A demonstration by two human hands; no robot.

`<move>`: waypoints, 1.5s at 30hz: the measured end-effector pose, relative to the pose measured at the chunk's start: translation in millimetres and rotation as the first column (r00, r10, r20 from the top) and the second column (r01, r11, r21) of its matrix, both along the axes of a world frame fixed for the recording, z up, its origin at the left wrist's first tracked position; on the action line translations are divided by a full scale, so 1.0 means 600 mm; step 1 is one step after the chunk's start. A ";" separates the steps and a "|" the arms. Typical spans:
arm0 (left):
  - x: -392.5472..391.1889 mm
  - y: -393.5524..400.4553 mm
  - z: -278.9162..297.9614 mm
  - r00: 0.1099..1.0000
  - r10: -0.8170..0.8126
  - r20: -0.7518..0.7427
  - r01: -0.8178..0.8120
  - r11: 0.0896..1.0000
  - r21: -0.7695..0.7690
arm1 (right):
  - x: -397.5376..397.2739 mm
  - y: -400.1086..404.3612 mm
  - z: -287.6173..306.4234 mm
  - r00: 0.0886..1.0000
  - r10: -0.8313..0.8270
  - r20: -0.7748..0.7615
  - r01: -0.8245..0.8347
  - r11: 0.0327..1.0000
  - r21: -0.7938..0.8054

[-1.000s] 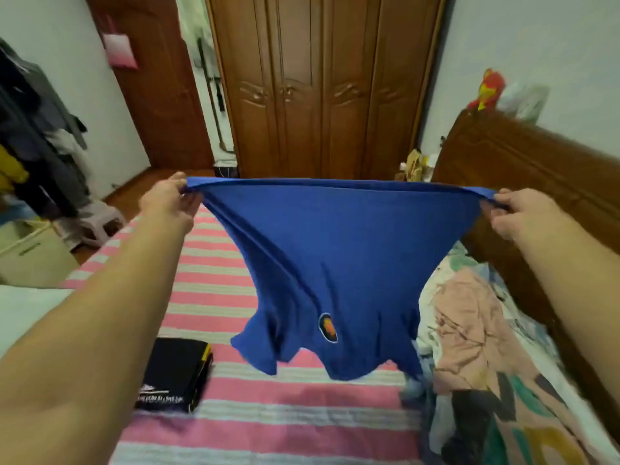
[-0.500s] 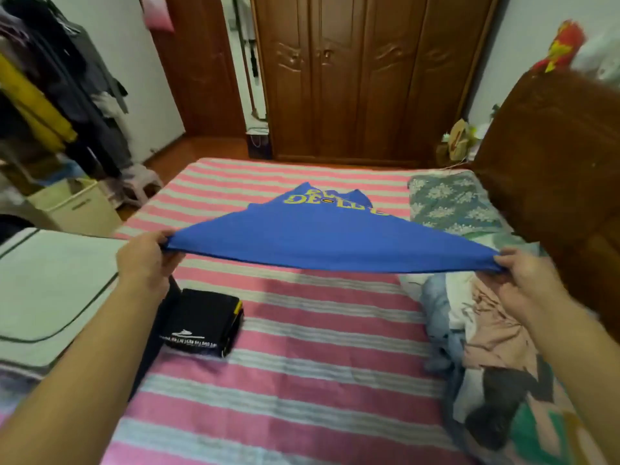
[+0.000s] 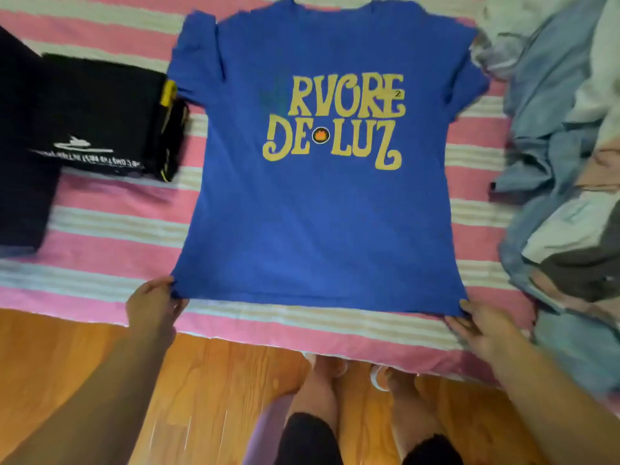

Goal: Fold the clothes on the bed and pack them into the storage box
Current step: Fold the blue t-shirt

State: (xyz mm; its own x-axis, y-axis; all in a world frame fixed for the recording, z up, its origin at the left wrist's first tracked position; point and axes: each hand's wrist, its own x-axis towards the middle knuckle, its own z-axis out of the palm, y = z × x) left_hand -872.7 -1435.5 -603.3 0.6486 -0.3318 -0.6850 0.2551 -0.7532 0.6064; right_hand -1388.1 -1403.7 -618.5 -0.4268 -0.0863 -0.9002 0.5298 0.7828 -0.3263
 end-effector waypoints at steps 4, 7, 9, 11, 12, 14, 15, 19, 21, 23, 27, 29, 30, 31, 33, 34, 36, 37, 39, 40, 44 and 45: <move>0.014 0.004 -0.055 0.999 0.021 -0.028 -0.019 0.998 0.060 | 0.015 0.015 -0.041 0.994 0.051 -0.097 -0.051 0.999 0.003; 0.013 -0.002 -0.024 0.998 0.008 0.063 -0.015 0.995 0.103 | 0.021 0.018 0.001 0.980 0.065 -0.189 -0.062 0.998 0.026; 0.020 -0.006 0.016 0.964 -0.116 0.239 0.082 0.986 0.146 | 0.027 0.024 0.056 0.950 0.136 -0.281 -0.120 0.990 0.073; 0.041 0.000 0.040 0.905 -0.246 0.346 0.186 0.962 0.199 | 0.040 0.040 0.104 0.886 0.326 -0.328 -0.287 0.944 0.163; 0.051 0.007 0.049 0.886 -0.285 0.367 0.209 0.950 0.233 | 0.050 0.051 0.118 0.854 0.417 -0.310 -0.366 0.906 0.210; 0.068 0.022 0.047 0.852 -0.359 0.381 0.238 0.914 0.329 | 0.069 0.071 0.124 0.809 0.546 -0.219 -0.482 0.828 0.285; 0.072 0.029 0.041 0.832 -0.405 0.378 0.255 0.885 0.389 | 0.076 0.078 0.115 0.787 0.590 -0.179 -0.518 0.790 0.327; 0.074 0.052 0.000 0.744 -0.605 0.285 0.349 0.715 0.606 | 0.069 0.081 0.052 0.649 0.761 0.017 -0.670 0.561 0.486; 0.052 0.041 -0.007 0.656 -0.695 0.294 0.345 0.623 0.702 | 0.057 0.058 0.045 0.424 0.882 0.204 -0.816 0.274 0.508; -0.002 0.002 -0.001 0.525 -0.748 0.406 0.390 0.636 0.666 | 0.032 0.000 0.062 0.164 0.934 0.316 -0.879 -0.006 0.476; -0.167 -0.116 0.008 0.265 -0.818 0.511 0.758 0.504 0.414 | -0.048 -0.206 0.096 -0.020 1.000 0.020 -0.870 -0.028 0.492; -0.267 -0.176 0.005 0.181 -0.872 0.455 0.891 0.341 0.299 | -0.086 -0.325 0.106 -0.010 0.970 -0.243 -0.866 0.114 0.488; -0.315 -0.203 0.000 0.123 -0.887 0.445 0.934 0.256 0.251 | -0.098 -0.384 0.107 -0.009 0.942 -0.335 -0.866 0.160 0.474; -0.360 -0.226 -0.006 0.055 -0.888 0.457 0.958 0.175 0.225 | -0.108 -0.438 0.097 -0.002 0.905 -0.426 -0.873 0.205 0.442; -0.437 -0.274 -0.043 -0.091 -0.850 0.519 0.973 0.035 0.227 | -0.123 -0.546 0.060 0.021 0.838 -0.546 -0.877 0.278 0.393; -0.467 -0.296 -0.066 -0.172 -0.833 0.526 0.962 -0.027 0.272 | -0.126 -0.589 0.029 0.033 0.815 -0.578 -0.874 0.304 0.379; -0.506 -0.320 -0.098 -0.307 -0.849 0.429 0.904 -0.120 0.410 | -0.122 -0.637 -0.036 0.042 0.812 -0.583 -0.865 0.321 0.385; -0.523 -0.325 -0.114 -0.324 -0.873 0.364 0.875 -0.130 0.467 | -0.121 -0.648 -0.067 0.057 0.807 -0.588 -0.867 0.332 0.371; -0.546 -0.332 -0.125 -0.323 -0.915 0.242 0.825 -0.147 0.545 | -0.117 -0.651 -0.087 0.139 0.788 -0.600 -0.872 0.385 0.303; -0.552 -0.338 -0.121 -0.317 -0.928 0.196 0.814 -0.160 0.558 | -0.118 -0.645 -0.083 0.194 0.773 -0.604 -0.856 0.434 0.281; -0.559 -0.383 -0.080 -0.347 -0.937 0.035 0.779 -0.267 0.568 | -0.154 -0.586 -0.031 0.436 0.587 -0.682 -0.639 0.736 0.224; -0.560 -0.394 -0.074 -0.348 -0.938 0.002 0.778 -0.287 0.559 | -0.157 -0.564 -0.016 0.480 0.551 -0.682 -0.609 0.769 0.194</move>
